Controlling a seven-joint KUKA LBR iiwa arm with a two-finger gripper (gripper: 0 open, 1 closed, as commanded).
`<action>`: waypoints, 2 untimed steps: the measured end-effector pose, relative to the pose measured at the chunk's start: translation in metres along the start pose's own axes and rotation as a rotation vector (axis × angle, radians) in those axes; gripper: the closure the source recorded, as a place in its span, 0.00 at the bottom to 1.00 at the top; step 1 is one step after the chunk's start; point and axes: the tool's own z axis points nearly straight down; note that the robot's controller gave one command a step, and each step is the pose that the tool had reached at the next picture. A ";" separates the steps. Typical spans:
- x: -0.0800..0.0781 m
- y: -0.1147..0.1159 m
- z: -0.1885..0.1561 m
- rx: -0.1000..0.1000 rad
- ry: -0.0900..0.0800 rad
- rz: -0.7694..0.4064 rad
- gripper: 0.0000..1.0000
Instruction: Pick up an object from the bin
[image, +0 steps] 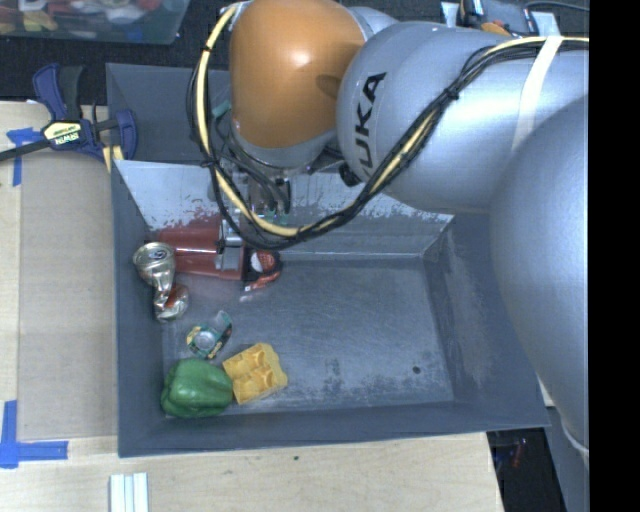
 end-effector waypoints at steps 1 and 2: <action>-0.002 -0.001 -0.006 -0.002 -0.009 0.004 0.00; 0.001 -0.013 0.090 -0.003 -0.011 0.104 0.00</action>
Offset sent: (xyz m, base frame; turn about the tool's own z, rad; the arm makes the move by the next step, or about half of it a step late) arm -0.0056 -0.0231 -0.1675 0.1852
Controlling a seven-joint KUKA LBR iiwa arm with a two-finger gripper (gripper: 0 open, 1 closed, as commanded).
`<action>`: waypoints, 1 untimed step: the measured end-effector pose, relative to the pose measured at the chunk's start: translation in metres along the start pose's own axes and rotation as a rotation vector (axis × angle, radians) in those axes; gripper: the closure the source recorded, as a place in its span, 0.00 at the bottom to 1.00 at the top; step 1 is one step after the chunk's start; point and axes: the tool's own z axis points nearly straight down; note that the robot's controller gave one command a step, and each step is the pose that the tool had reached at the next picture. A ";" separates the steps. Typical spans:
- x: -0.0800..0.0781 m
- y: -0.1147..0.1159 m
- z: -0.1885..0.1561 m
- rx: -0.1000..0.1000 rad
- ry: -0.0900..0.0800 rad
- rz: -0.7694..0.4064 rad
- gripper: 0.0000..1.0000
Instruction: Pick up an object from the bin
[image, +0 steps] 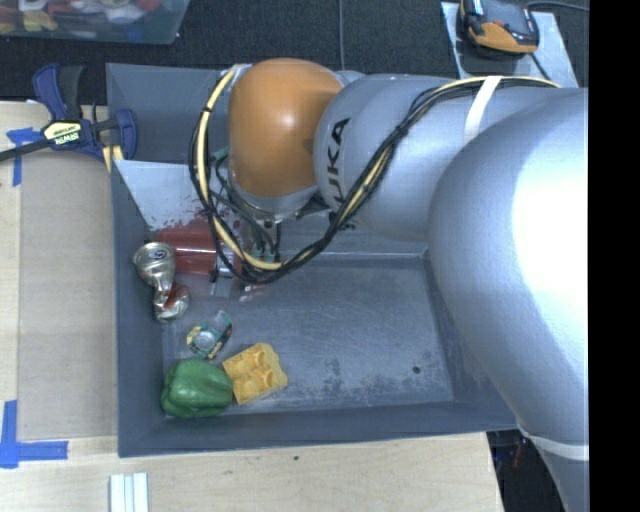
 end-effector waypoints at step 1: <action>0.002 -0.005 0.025 -0.001 -0.002 0.016 0.00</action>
Offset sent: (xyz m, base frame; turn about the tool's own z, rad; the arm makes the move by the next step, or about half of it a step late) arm -0.0063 -0.0084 -0.0339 0.1942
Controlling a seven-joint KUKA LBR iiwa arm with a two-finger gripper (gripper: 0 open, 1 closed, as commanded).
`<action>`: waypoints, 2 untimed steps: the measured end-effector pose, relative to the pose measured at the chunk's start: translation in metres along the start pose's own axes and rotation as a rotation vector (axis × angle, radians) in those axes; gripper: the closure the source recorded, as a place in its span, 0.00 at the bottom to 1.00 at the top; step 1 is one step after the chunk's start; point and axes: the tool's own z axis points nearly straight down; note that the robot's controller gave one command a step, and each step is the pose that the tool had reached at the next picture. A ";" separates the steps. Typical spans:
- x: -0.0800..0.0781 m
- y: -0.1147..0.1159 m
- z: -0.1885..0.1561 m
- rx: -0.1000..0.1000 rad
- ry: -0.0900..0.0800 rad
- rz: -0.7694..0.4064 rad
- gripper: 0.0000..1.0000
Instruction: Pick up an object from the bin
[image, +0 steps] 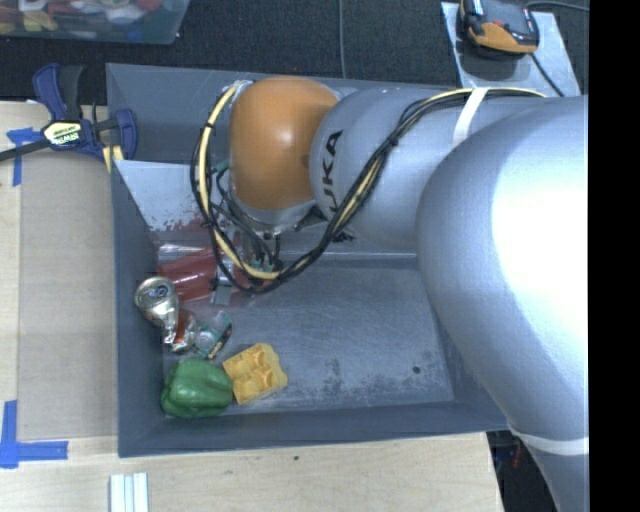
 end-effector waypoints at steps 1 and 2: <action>0.002 -0.003 0.003 0.000 -0.001 0.130 0.00; 0.030 0.029 0.053 -0.002 -0.002 0.201 0.00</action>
Offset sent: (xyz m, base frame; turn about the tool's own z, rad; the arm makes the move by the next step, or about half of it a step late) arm -0.0249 0.0314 -0.0525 0.2045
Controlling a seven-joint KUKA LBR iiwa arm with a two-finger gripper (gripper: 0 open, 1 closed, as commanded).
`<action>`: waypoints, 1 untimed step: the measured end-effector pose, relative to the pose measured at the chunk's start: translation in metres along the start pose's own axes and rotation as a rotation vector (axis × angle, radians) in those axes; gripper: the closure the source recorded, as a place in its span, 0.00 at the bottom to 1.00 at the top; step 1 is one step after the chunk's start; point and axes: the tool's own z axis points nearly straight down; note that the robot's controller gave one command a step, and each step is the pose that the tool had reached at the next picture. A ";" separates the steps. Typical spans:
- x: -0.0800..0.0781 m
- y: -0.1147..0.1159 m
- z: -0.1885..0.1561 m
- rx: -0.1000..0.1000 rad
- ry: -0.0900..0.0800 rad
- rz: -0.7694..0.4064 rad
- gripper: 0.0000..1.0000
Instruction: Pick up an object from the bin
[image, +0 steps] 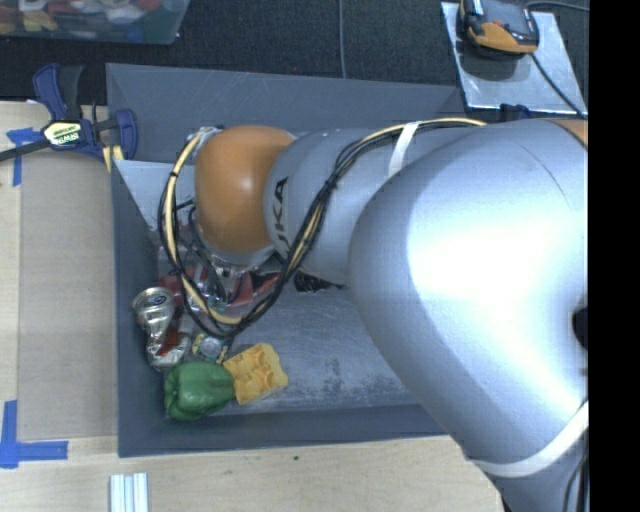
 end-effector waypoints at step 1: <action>0.013 0.011 -0.001 0.001 -0.008 0.028 1.00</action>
Offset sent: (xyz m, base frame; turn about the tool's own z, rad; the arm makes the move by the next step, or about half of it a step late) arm 0.0000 0.0000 0.0000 0.0000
